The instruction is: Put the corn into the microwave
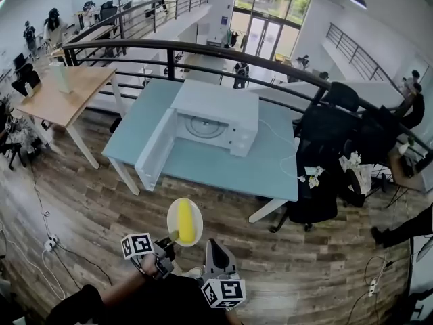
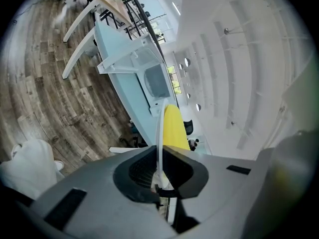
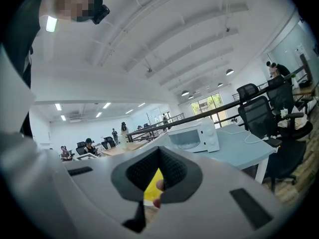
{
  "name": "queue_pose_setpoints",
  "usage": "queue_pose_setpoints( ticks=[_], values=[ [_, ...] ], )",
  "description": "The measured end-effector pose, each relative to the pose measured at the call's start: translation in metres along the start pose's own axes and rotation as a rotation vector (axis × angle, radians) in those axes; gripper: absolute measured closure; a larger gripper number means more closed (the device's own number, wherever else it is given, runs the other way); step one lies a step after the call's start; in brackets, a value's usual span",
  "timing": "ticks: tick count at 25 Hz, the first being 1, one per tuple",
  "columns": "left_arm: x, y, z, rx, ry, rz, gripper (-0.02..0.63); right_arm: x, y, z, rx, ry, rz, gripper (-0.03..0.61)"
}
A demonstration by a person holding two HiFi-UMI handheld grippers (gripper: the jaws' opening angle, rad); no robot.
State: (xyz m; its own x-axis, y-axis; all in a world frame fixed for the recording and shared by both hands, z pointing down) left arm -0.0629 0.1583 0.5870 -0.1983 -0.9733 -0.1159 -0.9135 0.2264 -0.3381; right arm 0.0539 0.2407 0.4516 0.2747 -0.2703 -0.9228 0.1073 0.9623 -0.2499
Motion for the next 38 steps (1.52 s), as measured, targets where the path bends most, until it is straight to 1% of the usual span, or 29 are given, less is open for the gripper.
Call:
queue_pose_setpoints(
  ticks=[3, 6, 11, 18, 22, 27, 34, 38],
  values=[
    [0.0, -0.008, 0.002, -0.001, -0.009, 0.003, 0.589, -0.002, -0.002, 0.006, 0.005, 0.002, -0.008, 0.569],
    [-0.001, -0.014, 0.001, 0.001, 0.001, 0.005, 0.589, -0.001, -0.003, 0.013, 0.002, 0.005, -0.011, 0.569],
    [-0.002, -0.031, 0.002, 0.005, 0.006, -0.008, 0.591, -0.002, -0.002, 0.034, -0.028, -0.013, -0.019, 0.569],
    [0.009, -0.054, 0.0, 0.016, 0.021, -0.018, 0.589, 0.001, -0.012, 0.057, -0.055, -0.015, -0.023, 0.569],
    [0.02, -0.071, 0.001, 0.019, 0.024, -0.023, 0.589, 0.003, -0.019, 0.072, -0.066, -0.034, -0.037, 0.569],
    [0.035, -0.095, 0.001, 0.022, 0.038, -0.021, 0.589, 0.005, -0.036, 0.087, -0.058, -0.034, -0.058, 0.569],
    [0.064, -0.126, 0.004, 0.03, 0.056, -0.01, 0.589, 0.018, -0.071, 0.106, -0.03, -0.038, -0.08, 0.569],
    [0.086, -0.141, 0.012, 0.028, 0.055, -0.002, 0.589, 0.033, -0.091, 0.114, -0.017, -0.033, -0.079, 0.569]
  ],
)
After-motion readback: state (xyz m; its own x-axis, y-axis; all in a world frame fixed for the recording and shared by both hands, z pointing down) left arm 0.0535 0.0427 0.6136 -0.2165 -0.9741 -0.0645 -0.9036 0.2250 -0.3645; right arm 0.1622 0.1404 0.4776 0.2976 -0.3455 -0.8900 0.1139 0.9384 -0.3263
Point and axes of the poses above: the fingertips, and each gripper's own axes: y backward along the fingers, z to its right, x out of its top, the point moved 2 cm from there along y, backward along the fingers, and after that the axes turned 8 degrees about -z, right-handed, at the moved point
